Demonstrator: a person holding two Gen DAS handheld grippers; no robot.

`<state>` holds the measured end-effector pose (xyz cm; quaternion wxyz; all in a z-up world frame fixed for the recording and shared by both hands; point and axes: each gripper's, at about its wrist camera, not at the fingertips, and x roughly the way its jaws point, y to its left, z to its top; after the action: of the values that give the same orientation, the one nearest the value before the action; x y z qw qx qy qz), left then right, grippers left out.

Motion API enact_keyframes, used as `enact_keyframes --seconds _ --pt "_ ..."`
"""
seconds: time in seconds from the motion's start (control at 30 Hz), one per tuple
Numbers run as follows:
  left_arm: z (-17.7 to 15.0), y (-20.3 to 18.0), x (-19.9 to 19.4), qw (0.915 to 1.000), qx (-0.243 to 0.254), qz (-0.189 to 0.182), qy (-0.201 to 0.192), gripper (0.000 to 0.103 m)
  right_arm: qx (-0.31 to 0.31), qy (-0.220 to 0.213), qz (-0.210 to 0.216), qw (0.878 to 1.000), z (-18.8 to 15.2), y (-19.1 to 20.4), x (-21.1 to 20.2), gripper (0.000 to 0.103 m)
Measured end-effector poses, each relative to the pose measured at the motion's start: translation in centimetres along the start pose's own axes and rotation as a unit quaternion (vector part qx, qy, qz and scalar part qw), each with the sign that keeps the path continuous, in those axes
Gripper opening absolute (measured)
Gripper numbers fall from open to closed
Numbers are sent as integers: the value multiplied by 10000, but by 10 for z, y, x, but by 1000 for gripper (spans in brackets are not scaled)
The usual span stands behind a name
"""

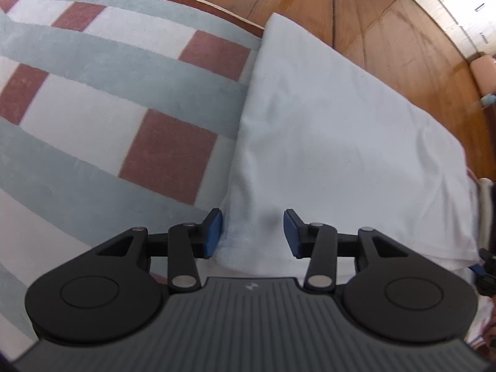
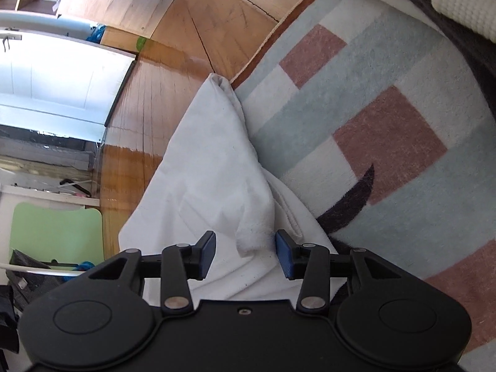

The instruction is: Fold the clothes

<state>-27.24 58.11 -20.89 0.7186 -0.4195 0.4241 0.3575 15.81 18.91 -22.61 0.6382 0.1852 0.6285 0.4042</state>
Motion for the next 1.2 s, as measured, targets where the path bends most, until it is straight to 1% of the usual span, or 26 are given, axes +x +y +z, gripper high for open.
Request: enact_keyframes --seconds 0.07,0.1,0.13,0.17,0.2,0.23,0.27,0.33,0.47,0.53,0.57,0.6,0.67,0.7,0.77,0.83,0.9,0.93,0.97,1.03,1.07,1.1,1.17,1.2 --pt "1 2 -1 10000 -25 79 -28 47 -150 7 -93 9998 0 5 1 48" --pt "1 3 0 10000 -39 48 -5 47 -232 7 -140 9996 0 8 1 48" --pt "0 4 2 9999 -51 -89 57 47 -338 -26 -204 9992 1 12 2 48" --pt "-1 4 2 9995 -39 -290 108 40 -496 -89 -261 9984 2 17 2 48" --pt "-2 2 1 9987 13 -493 91 21 -721 -158 -266 9969 2 24 2 37" --pt "-3 -2 -3 9978 142 -640 4 13 -997 -224 -197 9946 2 32 1 9" --pt "-3 -7 -7 9969 314 -711 -84 13 -1274 -320 -121 9913 1 40 0 9" --pt "-6 -16 -11 9960 529 -707 -170 13 -1630 -519 -111 9852 1 56 -4 9" --pt "-7 -21 -9 9965 641 -513 -154 14 -1926 -612 -438 9784 0 70 -3 9" --pt "-6 -18 -10 9970 587 -483 -162 16 -1950 -540 -701 9768 -1 66 -3 12" --pt "-7 -18 -10 9972 614 -396 -187 16 -1924 -515 -790 9768 -3 65 -2 12" --pt "-8 -18 -12 9970 659 -343 -237 19 -1895 -531 -847 9768 -4 61 -1 13" --pt "-9 -21 -18 9950 821 -371 -436 19 -1822 -547 -945 9772 -7 55 2 12" --pt "-10 -22 -22 9937 902 -385 -536 18 -1845 -568 -1017 9759 -9 54 3 10" --pt "-11 -25 -28 9908 1063 -413 -735 13 -2142 -681 -1053 9687 -11 58 2 10" --pt "-14 -33 -34 9862 1293 -564 -867 13 -2423 -869 -971 9614 -13 68 -9 10" --pt "-15 -39 -30 9864 1308 -728 -684 13 -2553 -926 -903 9582 -12 71 -17 10" --pt "-15 -40 -25 9871 1326 -686 -570 13 -2618 -954 -870 9565 -12 73 -20 10" --pt "-16 -41 -21 9878 1352 -608 -471 14 -2593 -919 -893 9573 -12 71 -19 10" --pt "-15 -37 -14 9902 1290 -442 -304 16 -2437 -774 -1006 9615 -13 64 -10 10" --pt "-15 -35 -10 9915 1222 -395 -214 23 -2359 -701 -1063 9634 -13 60 -6 11" --pt "-14 -32 -7 9926 1154 -347 -124 30 -2247 -632 -1070 9665 -14 56 -1 13" --pt "-13 -28 0 9938 1044 -370 59 32 -1980 -499 -1029 9735 -17 47 9 13" --pt "-13 -26 3 9941 994 -412 151 32 -1897 -456 -1018 9755 -18 45 12 16"
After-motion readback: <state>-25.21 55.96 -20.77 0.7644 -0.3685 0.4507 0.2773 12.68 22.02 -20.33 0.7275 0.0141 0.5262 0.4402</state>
